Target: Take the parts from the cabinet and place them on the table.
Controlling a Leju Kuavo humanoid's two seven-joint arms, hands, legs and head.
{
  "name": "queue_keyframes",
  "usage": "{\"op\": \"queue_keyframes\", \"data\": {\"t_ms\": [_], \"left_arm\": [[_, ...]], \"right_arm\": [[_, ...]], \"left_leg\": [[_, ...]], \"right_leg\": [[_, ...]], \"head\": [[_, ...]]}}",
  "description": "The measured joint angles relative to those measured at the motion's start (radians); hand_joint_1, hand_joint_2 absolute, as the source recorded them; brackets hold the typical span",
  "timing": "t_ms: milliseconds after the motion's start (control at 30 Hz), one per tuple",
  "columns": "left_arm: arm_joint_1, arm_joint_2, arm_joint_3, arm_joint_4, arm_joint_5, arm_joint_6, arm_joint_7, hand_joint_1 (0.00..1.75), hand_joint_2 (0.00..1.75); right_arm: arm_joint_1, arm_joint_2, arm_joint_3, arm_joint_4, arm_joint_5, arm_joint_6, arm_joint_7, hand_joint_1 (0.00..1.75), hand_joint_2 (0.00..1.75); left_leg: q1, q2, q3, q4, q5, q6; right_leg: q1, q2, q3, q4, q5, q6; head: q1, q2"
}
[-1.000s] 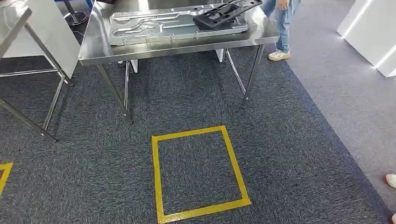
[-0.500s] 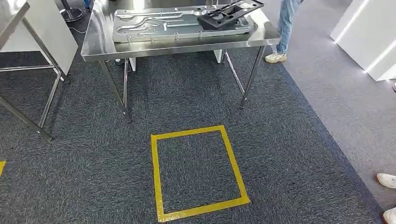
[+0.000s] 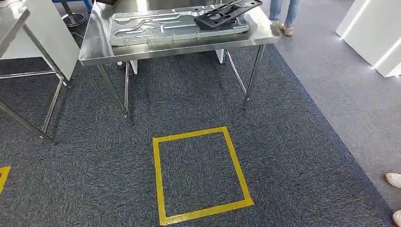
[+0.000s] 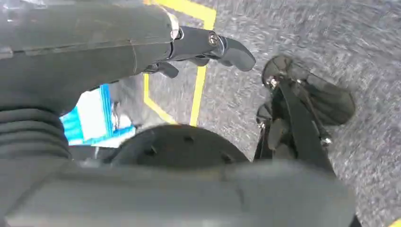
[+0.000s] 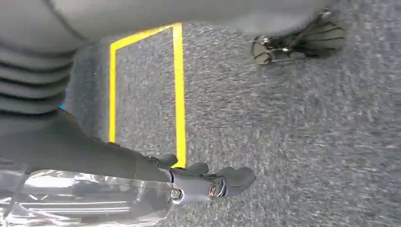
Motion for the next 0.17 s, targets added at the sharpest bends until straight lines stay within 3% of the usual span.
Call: {"op": "queue_keyframes", "data": {"t_ms": [33, 100, 133, 167], "left_arm": [[0.01, 0.002, 0.018, 0.0, 0.0, -0.004, 0.0, 0.0, 0.0], [0.031, 0.007, 0.06, 0.0, 0.0, -0.013, -0.001, 0.0, 0.0], [0.038, 0.008, 0.081, 0.0, 0.0, -0.019, -0.001, 0.0, 0.0], [0.046, 0.008, 0.104, 0.0, 0.0, -0.024, -0.001, 0.0, 0.0]], "right_arm": [[-0.001, -0.001, 0.015, -0.008, -0.018, 0.003, 0.0, 0.0, 0.0], [-0.005, -0.005, 0.051, -0.031, -0.06, 0.006, 0.002, 0.0, 0.0], [-0.007, -0.009, 0.069, -0.04, -0.083, 0.008, 0.002, 0.0, 0.0], [-0.008, -0.011, 0.085, -0.047, -0.102, 0.009, 0.005, 0.0, 0.0]], "left_leg": [[0.003, 0.001, 0.026, -0.052, 0.036, -0.002], [0.01, 0.002, 0.124, -0.246, 0.128, -0.005], [0.009, 0.003, 0.143, -0.294, 0.118, -0.001], [0.003, -0.004, 0.14, -0.296, 0.124, 0.014]], "right_leg": [[-0.001, 0.0, 0.0, 0.003, -0.001, 0.002], [-0.004, 0.003, -0.001, 0.015, -0.008, 0.012], [-0.002, 0.003, -0.004, 0.022, -0.012, 0.019], [0.001, 0.003, -0.007, 0.028, -0.015, 0.026]], "head": [[0.0, 0.0], [0.0, 0.0], [0.0, 0.0], [0.0, 0.0]]}}
